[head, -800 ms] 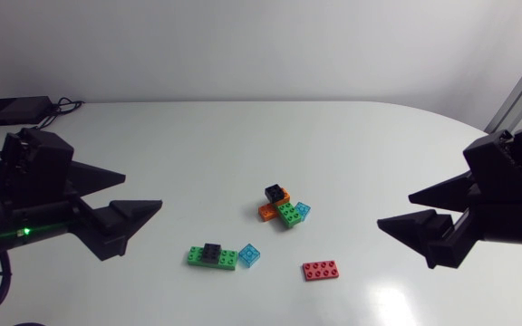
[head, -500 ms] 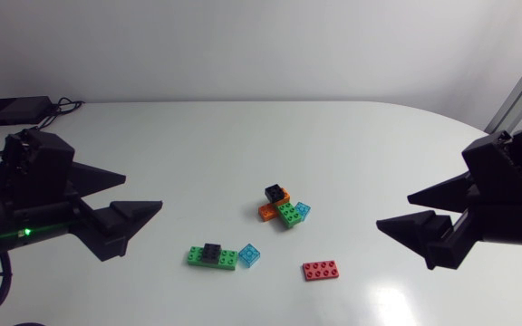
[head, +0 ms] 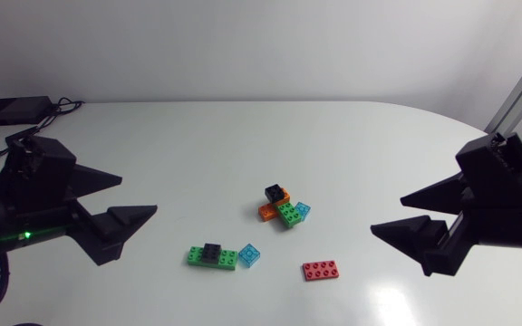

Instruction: Separate the duplo bricks

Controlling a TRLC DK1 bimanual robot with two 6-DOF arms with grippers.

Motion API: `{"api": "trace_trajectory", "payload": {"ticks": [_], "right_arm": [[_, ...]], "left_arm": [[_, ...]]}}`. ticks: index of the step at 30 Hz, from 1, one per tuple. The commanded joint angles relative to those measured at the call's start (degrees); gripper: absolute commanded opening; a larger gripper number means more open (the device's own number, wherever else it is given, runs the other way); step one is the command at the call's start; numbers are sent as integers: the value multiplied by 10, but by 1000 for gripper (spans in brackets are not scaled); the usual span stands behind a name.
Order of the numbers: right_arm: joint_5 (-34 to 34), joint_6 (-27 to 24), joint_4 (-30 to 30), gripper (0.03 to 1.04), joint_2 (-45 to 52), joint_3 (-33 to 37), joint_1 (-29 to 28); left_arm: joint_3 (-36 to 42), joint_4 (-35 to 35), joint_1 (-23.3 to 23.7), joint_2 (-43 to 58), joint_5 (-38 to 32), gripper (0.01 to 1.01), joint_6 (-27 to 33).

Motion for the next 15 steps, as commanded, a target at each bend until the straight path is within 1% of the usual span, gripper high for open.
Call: {"api": "trace_trajectory", "payload": {"ticks": [1, 6, 10, 12, 15], "right_arm": [[2, 5, 4, 1007, 9, -14, 17], [-1, 3, 16, 1007, 26, -14, 32], [-1, 0, 16, 1007, 36, -9, 52], [-1, -4, 16, 1007, 41, -8, 60], [-1, -13, 16, 1007, 54, -10, 60]], "left_arm": [[-30, 5, 30, 1, 32, 974, 60], [-64, 7, 64, -1, 112, 974, 146], [-95, 30, 65, 3, 150, 974, 195], [-105, 52, 66, 30, 162, 974, 219], [-106, 81, 74, 101, 183, 974, 250]]}}
